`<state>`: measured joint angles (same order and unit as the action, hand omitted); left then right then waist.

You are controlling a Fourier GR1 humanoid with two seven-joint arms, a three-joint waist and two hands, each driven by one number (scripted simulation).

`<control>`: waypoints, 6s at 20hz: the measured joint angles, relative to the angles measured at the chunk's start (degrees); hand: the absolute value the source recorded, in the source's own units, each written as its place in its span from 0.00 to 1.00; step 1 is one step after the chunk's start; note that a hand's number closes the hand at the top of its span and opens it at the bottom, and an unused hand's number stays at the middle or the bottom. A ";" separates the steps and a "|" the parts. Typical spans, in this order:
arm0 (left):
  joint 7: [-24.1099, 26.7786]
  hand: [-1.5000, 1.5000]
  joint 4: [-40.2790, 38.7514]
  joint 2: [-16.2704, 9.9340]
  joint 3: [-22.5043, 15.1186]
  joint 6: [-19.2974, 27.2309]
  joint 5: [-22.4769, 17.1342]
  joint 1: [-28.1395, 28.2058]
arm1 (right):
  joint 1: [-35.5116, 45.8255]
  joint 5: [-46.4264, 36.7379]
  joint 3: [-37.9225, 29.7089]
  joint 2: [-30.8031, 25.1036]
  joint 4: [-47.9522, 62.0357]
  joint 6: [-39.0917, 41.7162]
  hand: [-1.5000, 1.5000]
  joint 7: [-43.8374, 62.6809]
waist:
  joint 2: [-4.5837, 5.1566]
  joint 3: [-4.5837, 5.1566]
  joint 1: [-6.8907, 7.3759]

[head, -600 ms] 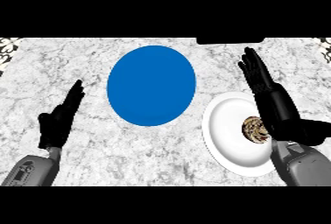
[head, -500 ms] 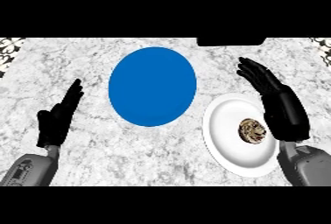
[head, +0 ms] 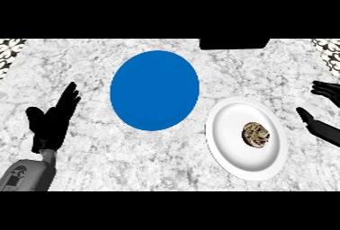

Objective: Pick the cupcake from the plate and place it in the plate

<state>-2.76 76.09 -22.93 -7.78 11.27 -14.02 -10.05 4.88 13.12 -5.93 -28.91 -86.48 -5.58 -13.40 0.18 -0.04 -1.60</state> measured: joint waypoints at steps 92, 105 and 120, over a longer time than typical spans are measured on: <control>-8.18 0.50 3.02 11.80 8.40 -11.68 12.75 -4.17 | 34.67 -69.46 49.89 28.66 2.70 -4.37 1.00 55.01 | -0.25 0.18 7.65; -6.43 0.50 1.25 11.67 9.73 -11.66 12.56 -3.78 | 51.34 -65.26 52.51 28.53 17.43 -23.04 1.00 71.81 | 0.33 0.14 5.88; -7.45 0.50 4.06 10.96 11.33 -11.23 12.43 -1.87 | 53.68 -48.86 43.82 28.88 40.57 -27.76 0.00 57.57 | 0.47 0.03 3.91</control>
<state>-10.21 80.15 -11.97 3.55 0.03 -1.60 -11.92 58.56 -35.74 37.90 -0.03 -45.91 -33.34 44.17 0.65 -0.01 2.31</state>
